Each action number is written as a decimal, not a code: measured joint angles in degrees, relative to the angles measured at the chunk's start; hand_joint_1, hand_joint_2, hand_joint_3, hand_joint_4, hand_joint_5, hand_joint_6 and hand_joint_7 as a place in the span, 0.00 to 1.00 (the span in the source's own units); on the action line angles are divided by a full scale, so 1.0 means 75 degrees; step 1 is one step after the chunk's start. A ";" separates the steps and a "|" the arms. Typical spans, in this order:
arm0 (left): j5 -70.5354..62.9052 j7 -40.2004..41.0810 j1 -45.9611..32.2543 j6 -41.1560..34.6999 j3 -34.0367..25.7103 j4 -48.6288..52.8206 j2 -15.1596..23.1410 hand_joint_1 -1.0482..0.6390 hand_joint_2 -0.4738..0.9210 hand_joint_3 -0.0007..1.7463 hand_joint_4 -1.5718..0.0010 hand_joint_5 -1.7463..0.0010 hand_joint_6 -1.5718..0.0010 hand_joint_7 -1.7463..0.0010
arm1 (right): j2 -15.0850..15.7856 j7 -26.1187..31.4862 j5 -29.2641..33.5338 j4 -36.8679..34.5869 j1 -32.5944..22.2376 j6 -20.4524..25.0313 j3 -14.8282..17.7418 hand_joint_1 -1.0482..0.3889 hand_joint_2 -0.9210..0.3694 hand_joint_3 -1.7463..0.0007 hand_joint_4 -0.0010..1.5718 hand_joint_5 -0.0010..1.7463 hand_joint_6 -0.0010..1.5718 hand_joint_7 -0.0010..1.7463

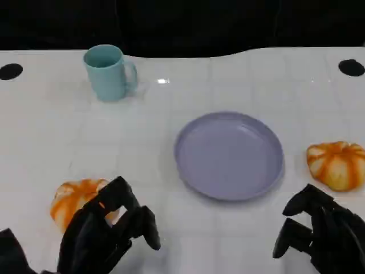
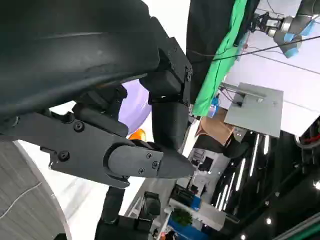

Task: Grasp the bread from the table and place it into the plate.

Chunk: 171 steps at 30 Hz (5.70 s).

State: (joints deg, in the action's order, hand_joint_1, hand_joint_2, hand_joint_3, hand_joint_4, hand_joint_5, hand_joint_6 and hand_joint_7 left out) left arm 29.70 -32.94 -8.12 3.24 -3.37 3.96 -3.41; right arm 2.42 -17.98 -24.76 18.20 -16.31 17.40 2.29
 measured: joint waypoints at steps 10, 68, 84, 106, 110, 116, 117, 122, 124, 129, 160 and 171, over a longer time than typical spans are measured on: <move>0.0004 -0.0001 0.0004 0.0042 -0.0004 0.0018 -0.0022 0.28 1.00 0.13 0.47 0.00 0.61 0.00 | 0.0004 -0.0004 0.0037 -0.0030 0.0000 -0.0029 0.0008 0.36 0.00 0.77 0.39 1.00 0.28 0.92; -0.5025 0.1244 0.0067 0.1278 -0.0177 -0.2541 0.2872 0.23 1.00 0.06 0.85 0.74 0.75 1.00 | -0.0048 0.0081 0.0031 0.0071 -0.0013 0.0003 -0.0043 0.35 0.00 0.75 0.39 1.00 0.28 0.93; -0.9426 0.1462 0.0180 0.0430 0.0221 -0.3941 0.4422 0.22 1.00 0.04 0.99 0.87 0.87 1.00 | -0.0047 0.0110 0.0021 0.0142 -0.0037 0.0021 -0.0040 0.35 0.00 0.76 0.39 1.00 0.27 0.93; -1.1478 0.1048 0.2435 -0.0527 0.2594 -0.0493 0.4456 0.24 1.00 0.02 0.97 0.91 0.94 1.00 | -0.0038 0.0143 0.0028 0.0236 -0.0087 0.0149 -0.0062 0.36 0.00 0.75 0.39 1.00 0.26 0.95; -1.1343 0.1403 0.2865 -0.0473 0.2845 0.0485 0.4325 0.24 1.00 0.01 0.96 0.91 0.92 0.99 | -0.0038 0.0142 0.0025 0.0243 -0.0096 0.0154 -0.0059 0.36 0.00 0.75 0.39 1.00 0.25 0.95; -1.1136 0.2001 0.3328 -0.0285 0.3169 0.1572 0.4185 0.25 1.00 0.02 0.95 0.90 0.90 0.99 | -0.0038 0.0139 0.0019 0.0319 -0.0108 0.0165 -0.0059 0.36 0.00 0.74 0.39 1.00 0.25 0.96; -1.1090 0.2085 0.3385 -0.0276 0.3200 0.1712 0.4164 0.26 1.00 0.02 0.94 0.90 0.90 0.99 | -0.0037 0.0135 0.0020 0.0318 -0.0109 0.0164 -0.0059 0.36 0.00 0.74 0.39 1.00 0.25 0.96; -1.0732 0.2208 0.3669 -0.0253 0.3328 0.2360 0.4050 0.27 1.00 0.02 0.93 0.90 0.87 0.98 | -0.0035 0.0110 0.0030 0.0319 -0.0122 0.0154 -0.0060 0.36 0.00 0.74 0.40 1.00 0.26 0.96; -1.0522 0.2208 0.3775 -0.0218 0.3351 0.2597 0.4039 0.27 1.00 0.02 0.92 0.90 0.86 0.97 | -0.0035 0.0110 0.0031 0.0320 -0.0132 0.0151 -0.0058 0.36 0.00 0.74 0.40 1.00 0.26 0.96; -1.0143 0.2223 0.3836 -0.0184 0.3365 0.2775 0.4039 0.35 1.00 0.06 0.80 0.86 0.76 0.96 | -0.0035 0.0110 0.0023 0.0344 -0.0147 0.0153 -0.0056 0.36 0.00 0.74 0.40 1.00 0.25 0.96; -0.8816 0.6593 0.4040 0.2238 0.2920 0.4341 0.3444 0.50 0.78 0.55 0.47 0.00 0.59 0.00 | -0.0027 0.0103 0.0005 0.0333 -0.0134 0.0156 -0.0028 0.36 0.00 0.74 0.39 1.00 0.25 0.95; -0.7992 0.5648 0.3998 0.1738 0.2435 0.2990 0.3181 0.53 0.70 0.69 0.46 0.00 0.56 0.00 | -0.0030 0.0098 0.0053 0.0161 -0.0104 0.0114 -0.0032 0.36 0.00 0.74 0.39 1.00 0.26 0.95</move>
State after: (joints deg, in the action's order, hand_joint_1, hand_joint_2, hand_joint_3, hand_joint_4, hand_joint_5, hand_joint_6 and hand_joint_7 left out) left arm -30.24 9.42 21.87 16.28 14.89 26.39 20.45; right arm 2.20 -17.25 -24.36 19.41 -17.09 18.26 2.05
